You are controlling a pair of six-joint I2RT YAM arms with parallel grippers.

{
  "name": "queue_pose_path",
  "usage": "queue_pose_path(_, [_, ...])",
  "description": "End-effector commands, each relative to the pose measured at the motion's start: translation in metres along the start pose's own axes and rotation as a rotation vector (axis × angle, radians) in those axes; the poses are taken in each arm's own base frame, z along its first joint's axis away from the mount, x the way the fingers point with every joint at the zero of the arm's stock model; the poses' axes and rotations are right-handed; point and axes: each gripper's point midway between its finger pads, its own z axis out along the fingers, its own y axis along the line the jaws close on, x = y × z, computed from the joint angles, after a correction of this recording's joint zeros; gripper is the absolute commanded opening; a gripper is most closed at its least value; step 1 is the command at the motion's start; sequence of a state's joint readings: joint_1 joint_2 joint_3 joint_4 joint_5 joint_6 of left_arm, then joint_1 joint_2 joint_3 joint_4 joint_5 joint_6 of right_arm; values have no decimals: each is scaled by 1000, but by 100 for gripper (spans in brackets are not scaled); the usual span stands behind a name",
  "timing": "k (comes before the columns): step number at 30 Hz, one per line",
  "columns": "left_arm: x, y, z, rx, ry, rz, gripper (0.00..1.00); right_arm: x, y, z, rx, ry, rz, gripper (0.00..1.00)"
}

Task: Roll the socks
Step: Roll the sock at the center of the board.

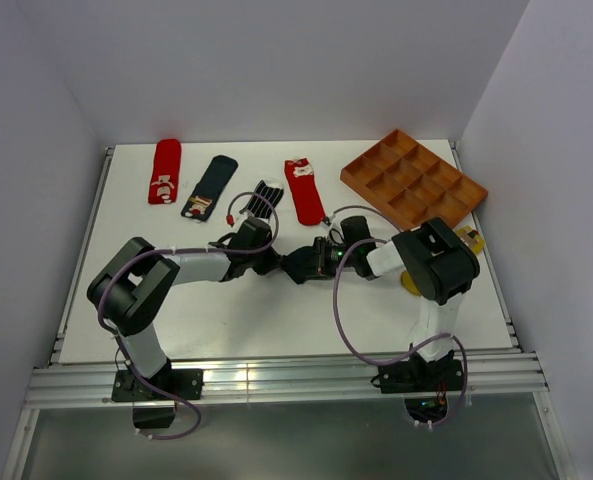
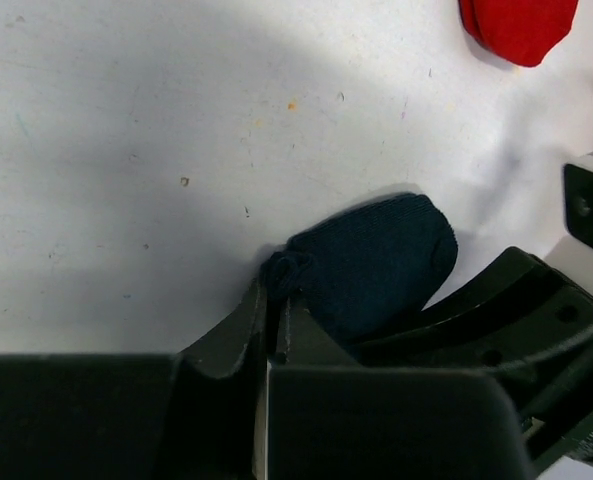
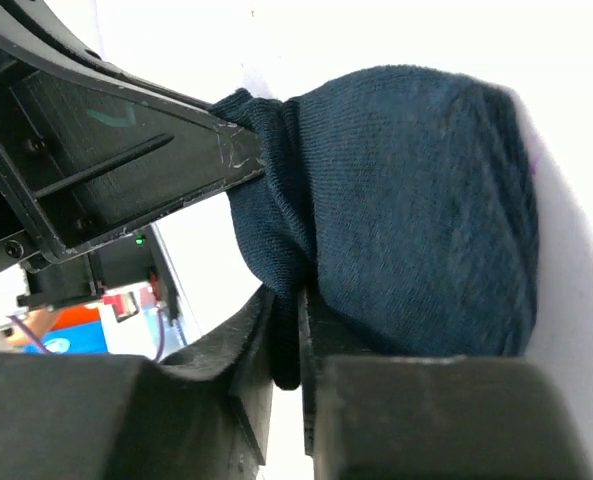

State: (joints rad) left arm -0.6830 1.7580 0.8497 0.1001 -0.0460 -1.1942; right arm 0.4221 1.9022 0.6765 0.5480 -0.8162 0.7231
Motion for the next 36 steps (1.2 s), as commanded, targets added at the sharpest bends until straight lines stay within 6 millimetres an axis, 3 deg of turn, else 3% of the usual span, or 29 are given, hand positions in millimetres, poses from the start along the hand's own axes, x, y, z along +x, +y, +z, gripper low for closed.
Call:
queue_pose_path(1, [4, 27, -1, -129, -3, 35, 0, -4, -14, -8, 141, -31, -41, 25])
queue_pose_path(2, [1, 30, -3, -157, -10, 39, 0, -4, -13, -11, 162, -29, -65, 29])
queue_pose_path(3, [-3, 30, -4, -165, -24, 44, 0, -17, -4, -16, 186, -80, -114, 35])
queue_pose_path(5, [-10, 32, -7, -196, -55, 67, 0, -17, 0, -20, 245, -88, -188, 39])
queue_pose_path(7, [-17, 31, -11, -228, -73, 86, 0, -29, 15, -26, 306, -165, -286, 43])
queue_pose_path(12, [-23, 25, -15, -233, -82, 104, 0, -38, 38, -37, 393, -279, -460, 43])
queue_pose_path(20, [-21, 24, -15, -237, -65, 125, 0, -28, 77, -15, 314, -312, -642, 40])
queue_pose_path(27, [-19, 22, -15, -226, -56, 128, 0, -24, 60, 6, 338, -259, -655, 40])
queue_pose_path(36, [-18, 20, -15, -214, -48, 132, 0, -17, 33, 12, 420, -208, -641, 43])
